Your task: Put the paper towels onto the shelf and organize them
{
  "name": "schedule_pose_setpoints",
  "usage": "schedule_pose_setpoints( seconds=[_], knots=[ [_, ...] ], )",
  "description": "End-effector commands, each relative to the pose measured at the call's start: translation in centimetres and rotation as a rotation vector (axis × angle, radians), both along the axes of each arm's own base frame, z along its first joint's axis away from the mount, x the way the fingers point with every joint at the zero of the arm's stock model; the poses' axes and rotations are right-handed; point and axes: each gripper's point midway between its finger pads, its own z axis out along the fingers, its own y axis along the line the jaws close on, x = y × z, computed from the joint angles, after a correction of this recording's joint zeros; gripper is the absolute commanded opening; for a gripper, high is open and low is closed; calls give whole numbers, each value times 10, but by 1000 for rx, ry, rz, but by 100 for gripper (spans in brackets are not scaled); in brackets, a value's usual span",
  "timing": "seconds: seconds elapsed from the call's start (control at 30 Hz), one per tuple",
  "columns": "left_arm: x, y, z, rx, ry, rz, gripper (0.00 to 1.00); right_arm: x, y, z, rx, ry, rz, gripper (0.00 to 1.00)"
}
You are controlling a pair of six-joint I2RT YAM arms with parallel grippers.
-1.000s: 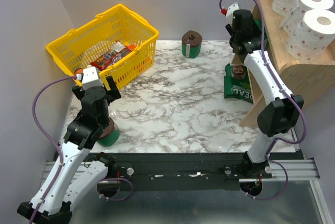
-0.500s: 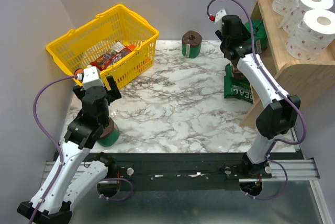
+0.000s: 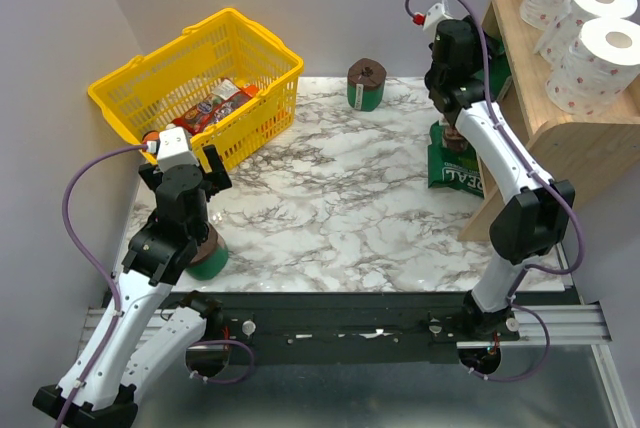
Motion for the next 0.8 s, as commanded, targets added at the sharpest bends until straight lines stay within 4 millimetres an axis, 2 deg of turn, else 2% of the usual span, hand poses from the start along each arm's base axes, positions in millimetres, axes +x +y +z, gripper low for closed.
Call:
schedule_pose_setpoints(
  seconds=[0.0,0.07,0.17,0.2,0.3,0.33,0.37,0.5,0.77],
  knots=[
    [0,-2,6,-22,-32,-9,99,5,12,9,-17,-29,38,65],
    [1,-3,7,-24,-32,-10,99,2,33,7,19,-26,130,65],
    [1,-3,7,-26,-35,-12,99,-2,56,-1,65,-12,216,62],
    [1,-4,7,-26,-35,-15,99,-2,59,-3,74,-9,228,61],
    [0,-3,7,-25,-34,-10,99,3,59,-24,70,36,221,49],
    [1,-3,7,-24,-35,-12,99,5,54,-29,59,49,201,43],
    [0,-3,7,-23,-33,-11,99,6,50,-33,54,60,184,42],
    [0,-2,7,-23,-35,-8,99,12,31,-53,69,94,122,41],
    [0,-2,7,-23,-35,-9,99,14,-17,-67,96,107,3,40]
  ],
)
